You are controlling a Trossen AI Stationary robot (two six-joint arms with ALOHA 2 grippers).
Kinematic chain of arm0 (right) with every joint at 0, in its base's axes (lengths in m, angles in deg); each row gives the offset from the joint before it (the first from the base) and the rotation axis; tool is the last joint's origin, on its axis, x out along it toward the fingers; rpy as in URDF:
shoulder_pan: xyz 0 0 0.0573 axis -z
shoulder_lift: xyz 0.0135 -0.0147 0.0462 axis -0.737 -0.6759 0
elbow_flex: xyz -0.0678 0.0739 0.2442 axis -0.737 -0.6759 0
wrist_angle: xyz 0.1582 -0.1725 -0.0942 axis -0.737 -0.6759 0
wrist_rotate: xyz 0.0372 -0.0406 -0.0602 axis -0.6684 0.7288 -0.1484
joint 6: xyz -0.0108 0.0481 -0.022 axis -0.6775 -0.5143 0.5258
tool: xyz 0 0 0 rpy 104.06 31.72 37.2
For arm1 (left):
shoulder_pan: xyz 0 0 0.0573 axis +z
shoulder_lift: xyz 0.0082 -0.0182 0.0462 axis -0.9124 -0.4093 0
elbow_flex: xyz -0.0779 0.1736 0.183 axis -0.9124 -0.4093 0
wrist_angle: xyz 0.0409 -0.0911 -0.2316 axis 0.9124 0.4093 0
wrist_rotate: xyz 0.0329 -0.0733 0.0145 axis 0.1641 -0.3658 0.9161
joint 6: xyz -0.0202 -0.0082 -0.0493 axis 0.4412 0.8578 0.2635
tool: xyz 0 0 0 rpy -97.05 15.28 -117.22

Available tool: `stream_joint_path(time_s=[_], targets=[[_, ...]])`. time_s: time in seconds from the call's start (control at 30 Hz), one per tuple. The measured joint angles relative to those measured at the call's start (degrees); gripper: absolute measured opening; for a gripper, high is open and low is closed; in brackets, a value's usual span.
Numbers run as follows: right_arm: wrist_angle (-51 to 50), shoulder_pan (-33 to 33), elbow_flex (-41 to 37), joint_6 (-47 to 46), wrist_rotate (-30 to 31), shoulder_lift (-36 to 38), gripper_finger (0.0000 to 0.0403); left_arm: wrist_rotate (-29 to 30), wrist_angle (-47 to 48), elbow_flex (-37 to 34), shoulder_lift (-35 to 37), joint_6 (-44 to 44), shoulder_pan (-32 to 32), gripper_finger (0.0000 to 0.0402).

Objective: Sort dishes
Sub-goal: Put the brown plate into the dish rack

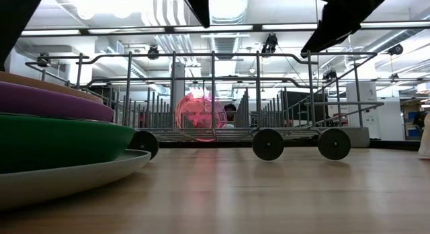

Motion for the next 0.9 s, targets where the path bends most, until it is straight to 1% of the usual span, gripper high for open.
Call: stream_joint_path(time_s=[0.1,0.17,0.3,0.37,0.43,0.53,0.7,0.8,0.9], targets=[[-0.02,-0.01,-0.12,0.02,0.01,0.0,0.0223,0.17,3.21,0.0,0.32,2.1,-3.25,0.0046],[0.02,-0.01,-0.12,0.02,0.02,0.0,0.0226,0.08,3.06,-0.52,0.64,2.65,-5.85,0.0046],[0.01,-0.03,-0.2,0.02,-0.04,0.0,0.023,-3.98,3.22,-2.92,2.56,0.7,-12.3,0.0046],[0.04,-0.12,-0.2,0.02,-0.23,0.0,0.0231,-4.76,3.22,-4.52,3.86,1.66,-15.79,0.0046],[0.03,-0.14,-0.2,0.02,-0.39,0.0,0.023,-4.74,3.21,-6.57,5.35,5.38,-19.17,0.0046],[0.09,-0.12,-0.2,-0.15,-0.42,0.0,0.0225,-4.13,3.19,-10.53,7.52,13.49,-24.32,0.0046],[0.79,-0.14,-0.2,-1.17,-0.44,0.0,0.0216,0.32,3.29,-19.09,10.16,26.13,-33.04,0.0046],[1.0,-0.14,-0.2,-2.76,-0.58,0.0,0.0212,1.16,3.23,-23.98,11.27,32.24,-37.42,0.0046],[2.29,-0.15,-0.2,-4.08,-2.15,0.0,0.0208,1.46,3.21,-28.08,11.44,38.08,-40.95,0.0046]])
